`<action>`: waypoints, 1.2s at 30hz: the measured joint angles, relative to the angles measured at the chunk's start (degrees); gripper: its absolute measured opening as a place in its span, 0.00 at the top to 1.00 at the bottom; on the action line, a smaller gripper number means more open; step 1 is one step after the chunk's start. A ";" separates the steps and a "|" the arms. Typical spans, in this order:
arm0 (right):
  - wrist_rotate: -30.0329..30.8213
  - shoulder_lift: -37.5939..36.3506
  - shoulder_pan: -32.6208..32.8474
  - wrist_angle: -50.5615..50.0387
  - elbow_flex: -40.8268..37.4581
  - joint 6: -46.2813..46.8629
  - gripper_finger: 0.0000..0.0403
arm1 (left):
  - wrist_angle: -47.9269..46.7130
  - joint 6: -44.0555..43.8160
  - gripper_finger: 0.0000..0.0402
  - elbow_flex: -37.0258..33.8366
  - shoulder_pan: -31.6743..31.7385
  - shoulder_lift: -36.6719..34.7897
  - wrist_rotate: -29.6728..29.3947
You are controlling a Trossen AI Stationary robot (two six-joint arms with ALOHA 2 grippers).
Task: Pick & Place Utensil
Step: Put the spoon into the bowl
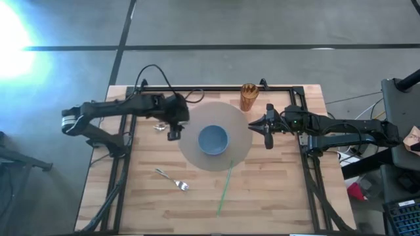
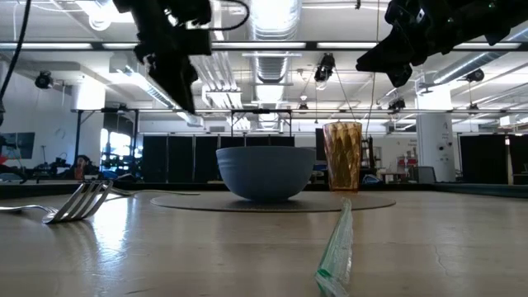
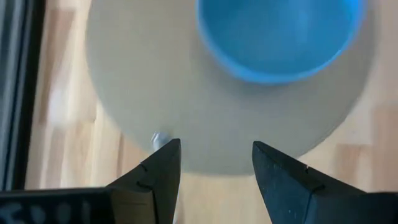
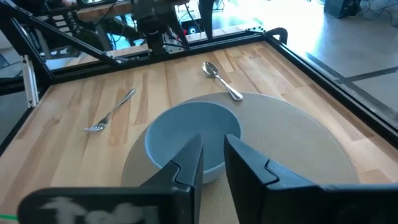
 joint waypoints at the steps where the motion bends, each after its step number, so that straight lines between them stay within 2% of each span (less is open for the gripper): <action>1: 0.00 0.00 0.00 0.02 0.00 0.00 0.85 | -0.11 -0.49 0.53 -1.20 0.38 -0.49 -1.40; 5: 0.00 0.00 0.00 0.04 0.00 -0.01 0.85 | -0.09 -1.35 0.53 -4.52 1.70 -1.20 -6.29; 9: 0.00 0.00 0.00 0.09 0.00 0.00 0.84 | -0.01 -1.13 0.53 -6.22 3.67 -0.30 -6.55; 16: 0.01 -0.02 -0.01 0.13 0.00 -0.01 0.81 | -0.40 -0.85 0.53 -6.99 7.92 3.11 -4.34; 26: 0.02 -0.06 -0.02 0.12 0.00 -0.20 0.79 | -0.60 3.01 0.53 -6.97 10.36 9.65 -4.01; 32: 0.02 -0.07 -0.02 0.11 -0.10 -0.13 0.81 | -0.36 5.26 0.53 -6.97 12.20 12.92 0.48; 36: 0.02 -0.06 -0.02 0.09 -0.17 -0.02 0.83 | 0.06 5.68 0.53 -6.94 13.48 13.71 1.16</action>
